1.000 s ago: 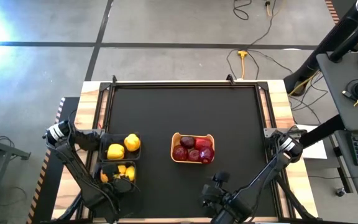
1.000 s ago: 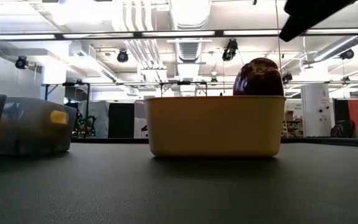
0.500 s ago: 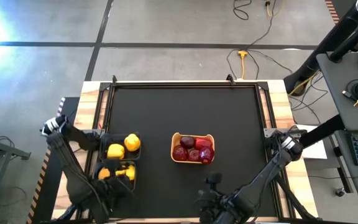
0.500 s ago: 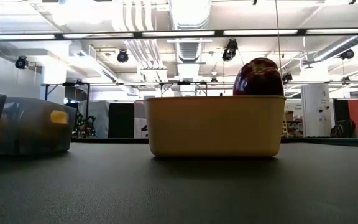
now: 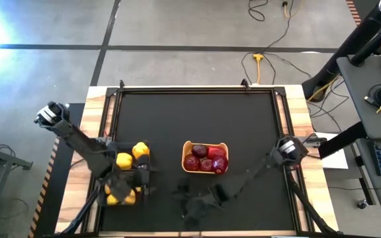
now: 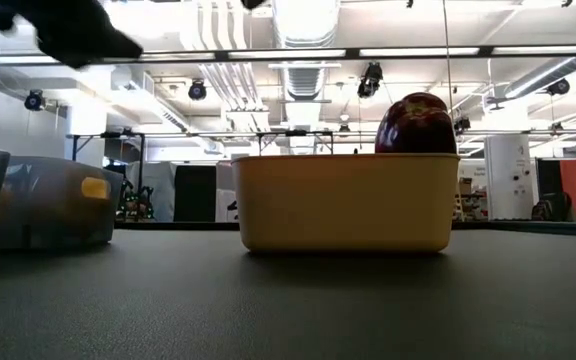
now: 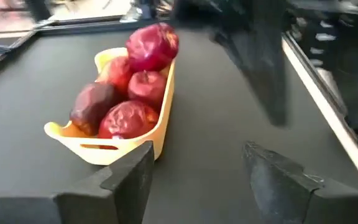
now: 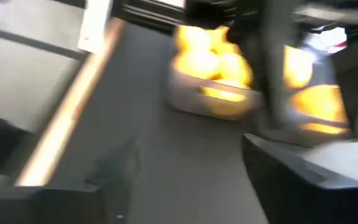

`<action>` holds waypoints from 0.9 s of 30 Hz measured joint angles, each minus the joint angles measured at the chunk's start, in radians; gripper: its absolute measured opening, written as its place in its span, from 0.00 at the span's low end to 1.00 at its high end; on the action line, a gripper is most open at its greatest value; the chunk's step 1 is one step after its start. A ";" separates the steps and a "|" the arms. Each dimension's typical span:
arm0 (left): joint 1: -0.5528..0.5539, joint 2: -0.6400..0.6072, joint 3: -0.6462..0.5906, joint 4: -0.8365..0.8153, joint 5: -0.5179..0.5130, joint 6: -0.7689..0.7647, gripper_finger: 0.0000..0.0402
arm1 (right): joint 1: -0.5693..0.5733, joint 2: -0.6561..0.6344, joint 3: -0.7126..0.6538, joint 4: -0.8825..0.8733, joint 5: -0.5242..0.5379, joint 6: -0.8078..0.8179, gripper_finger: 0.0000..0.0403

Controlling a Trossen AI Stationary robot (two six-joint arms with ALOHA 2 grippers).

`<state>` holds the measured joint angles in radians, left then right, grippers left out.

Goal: Sort produce into baskets
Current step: Return to Home Position

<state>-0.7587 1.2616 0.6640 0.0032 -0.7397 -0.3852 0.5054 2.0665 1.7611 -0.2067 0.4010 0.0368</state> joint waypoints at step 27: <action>0.233 -1.056 -0.435 -0.149 0.077 0.383 0.31 | -0.346 -0.869 -1.038 0.455 -0.221 -0.105 0.03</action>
<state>-0.5255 0.2059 0.2294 -0.1458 -0.6626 -0.0017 0.1597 1.1979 0.7236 0.2484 0.1799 -0.0686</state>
